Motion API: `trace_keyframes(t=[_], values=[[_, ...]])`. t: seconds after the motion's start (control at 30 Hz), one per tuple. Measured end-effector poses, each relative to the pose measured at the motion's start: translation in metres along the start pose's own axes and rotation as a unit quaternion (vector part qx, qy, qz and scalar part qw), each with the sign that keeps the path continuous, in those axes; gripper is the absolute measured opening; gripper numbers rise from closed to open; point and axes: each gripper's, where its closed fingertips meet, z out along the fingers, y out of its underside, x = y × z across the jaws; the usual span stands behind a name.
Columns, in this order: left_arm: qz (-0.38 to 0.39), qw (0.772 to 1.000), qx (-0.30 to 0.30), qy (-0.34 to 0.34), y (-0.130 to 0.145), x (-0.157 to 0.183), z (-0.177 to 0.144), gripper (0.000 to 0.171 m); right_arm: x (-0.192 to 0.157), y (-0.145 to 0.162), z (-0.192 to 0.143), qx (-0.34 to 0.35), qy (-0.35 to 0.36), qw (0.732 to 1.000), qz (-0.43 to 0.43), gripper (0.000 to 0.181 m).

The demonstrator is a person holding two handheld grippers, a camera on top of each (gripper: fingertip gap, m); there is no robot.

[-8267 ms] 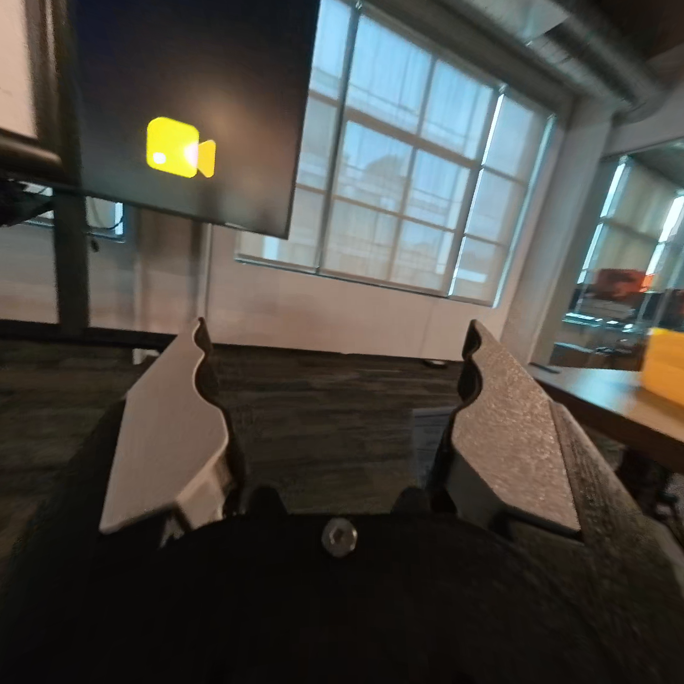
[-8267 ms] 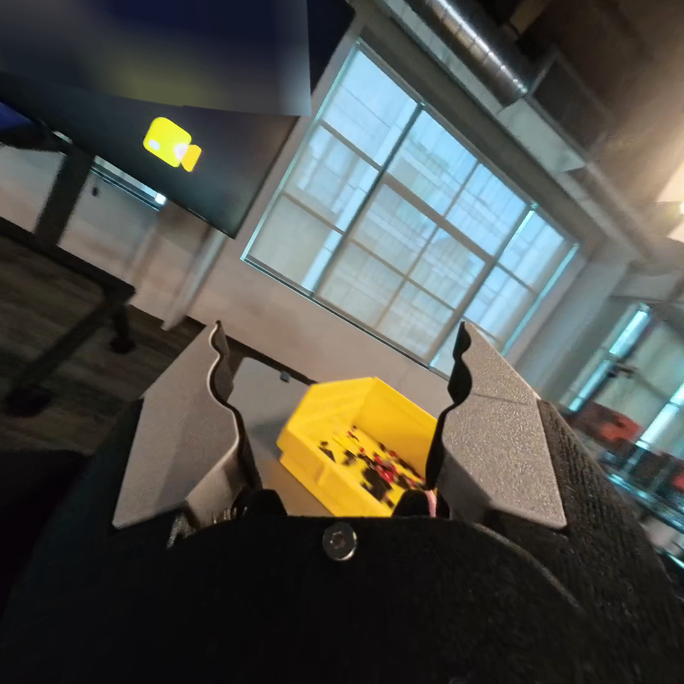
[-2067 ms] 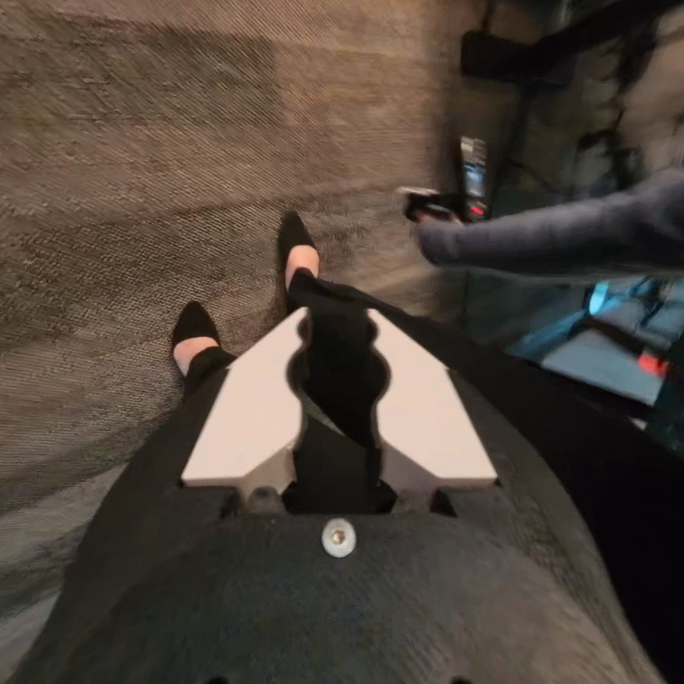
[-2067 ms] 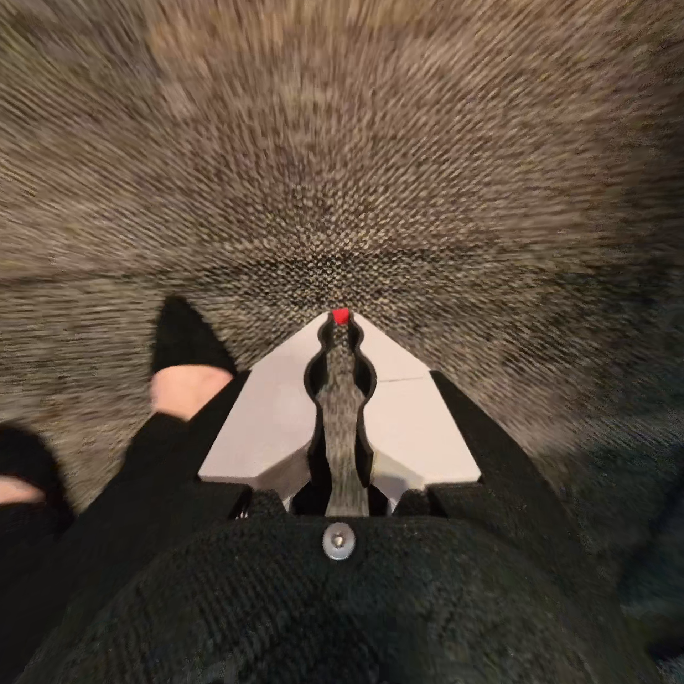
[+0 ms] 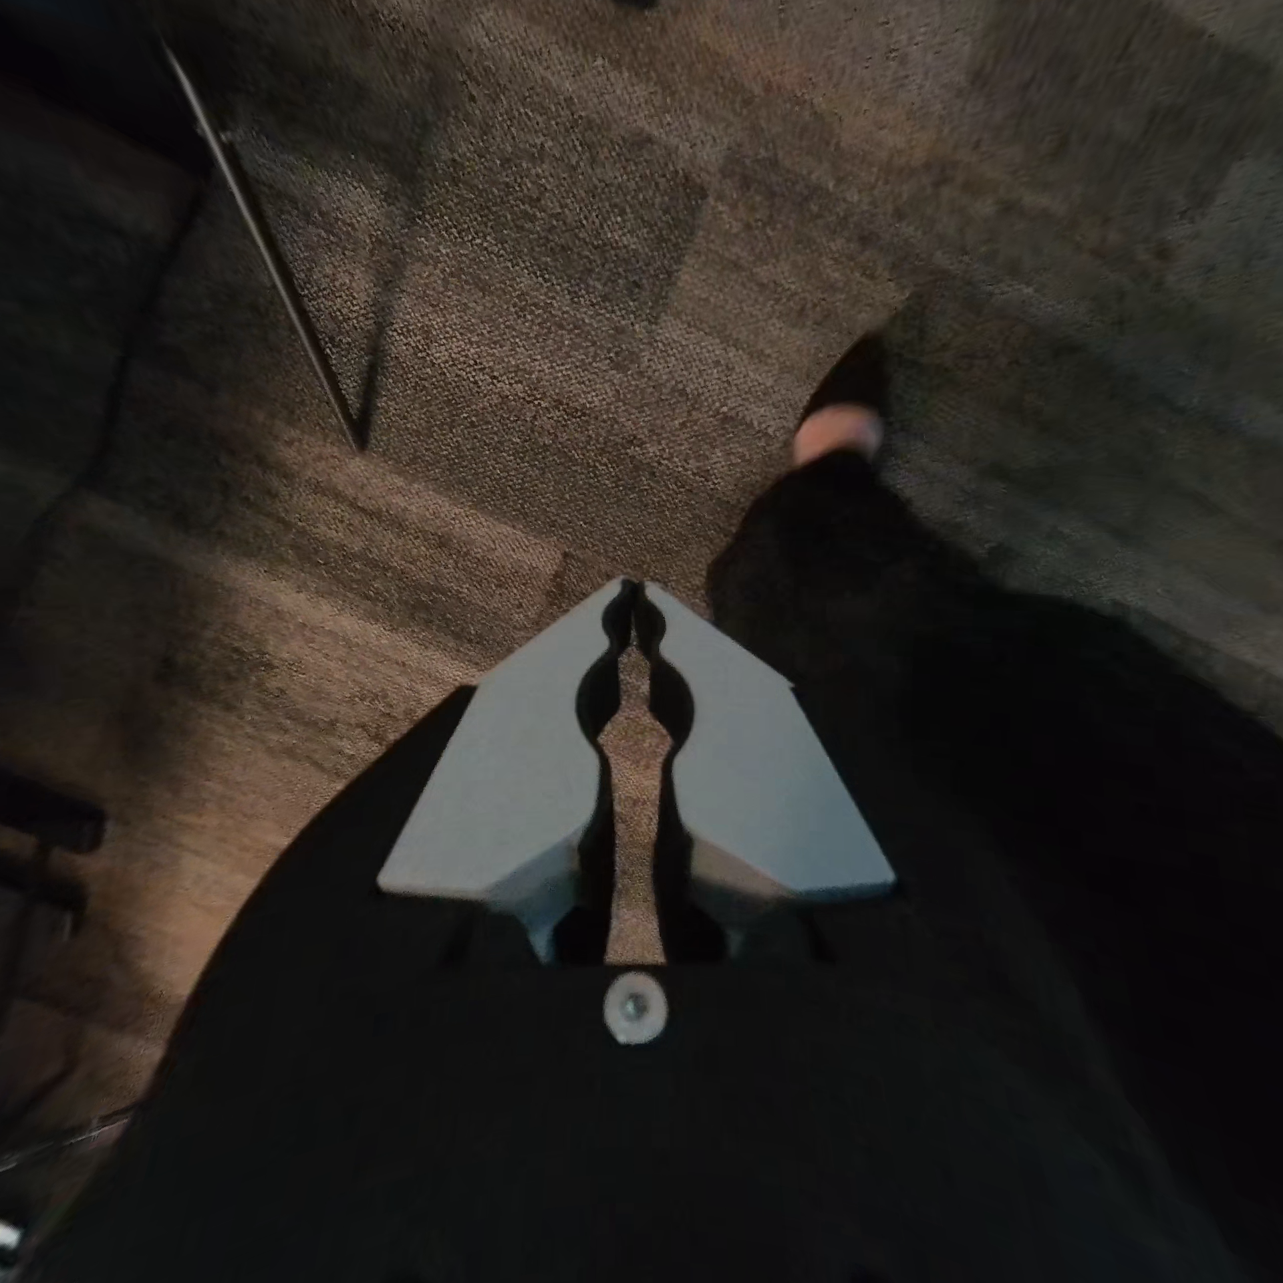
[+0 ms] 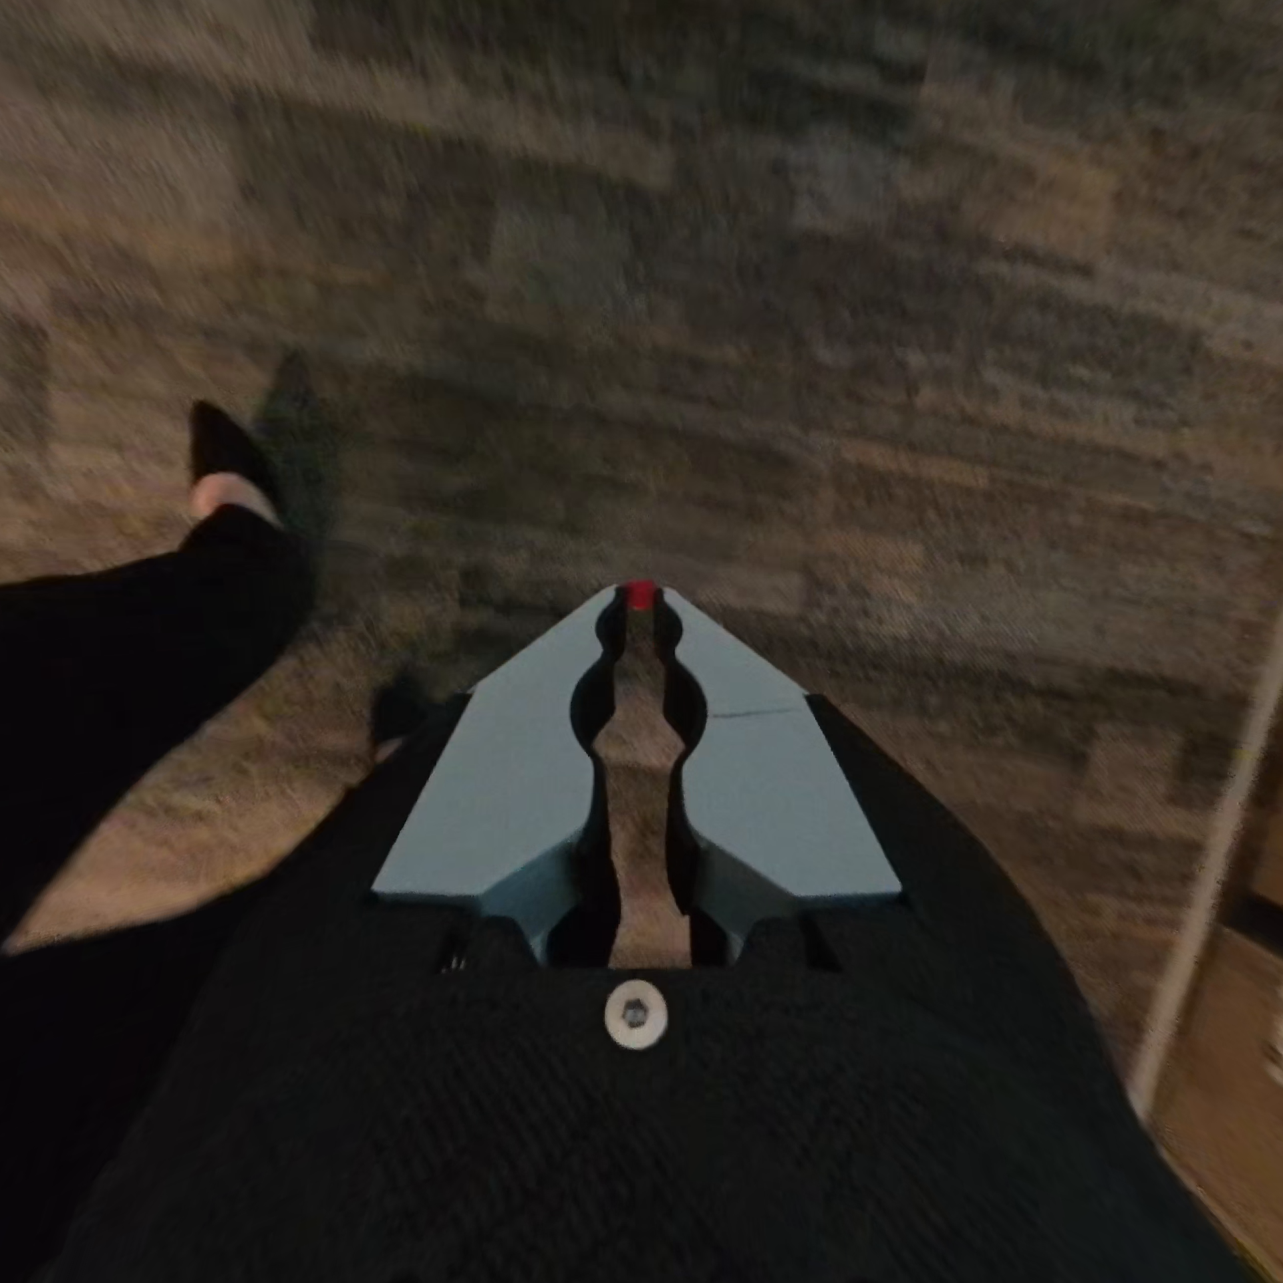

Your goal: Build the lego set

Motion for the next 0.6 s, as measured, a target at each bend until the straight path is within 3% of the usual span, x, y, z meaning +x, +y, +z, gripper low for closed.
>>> trace_keyframes(t=[0.17, 0.27, 0.33, 0.47, 0.6], values=[[-0.041, 0.999, -0.018, -0.013, -0.088, -0.015, 0.051, 0.0, -0.043, -0.113, 0.062, 0.038, -0.017, 0.998, 0.04, 0.005], [-0.029, 0.999, -0.041, -0.022, -0.146, -0.018, 0.079, 0.0, -0.038, -0.141, 0.094, -0.028, 0.005, 0.999, 0.023, 0.005], [-0.012, 0.996, -0.081, -0.036, -0.19, -0.023, 0.087, 0.0, -0.028, -0.171, 0.097, -0.059, 0.027, 0.997, 0.036, 0.005], [0.002, 1.0, -0.006, -0.015, -0.352, -0.019, 0.104, 0.0, -0.019, -0.277, 0.117, -0.037, 0.057, 0.995, 0.071, 0.005], [-0.009, 0.998, 0.058, 0.007, -0.494, -0.007, 0.12, 0.0, -0.05, -0.395, 0.155, -0.017, 0.058, 0.997, 0.049, 0.005]])
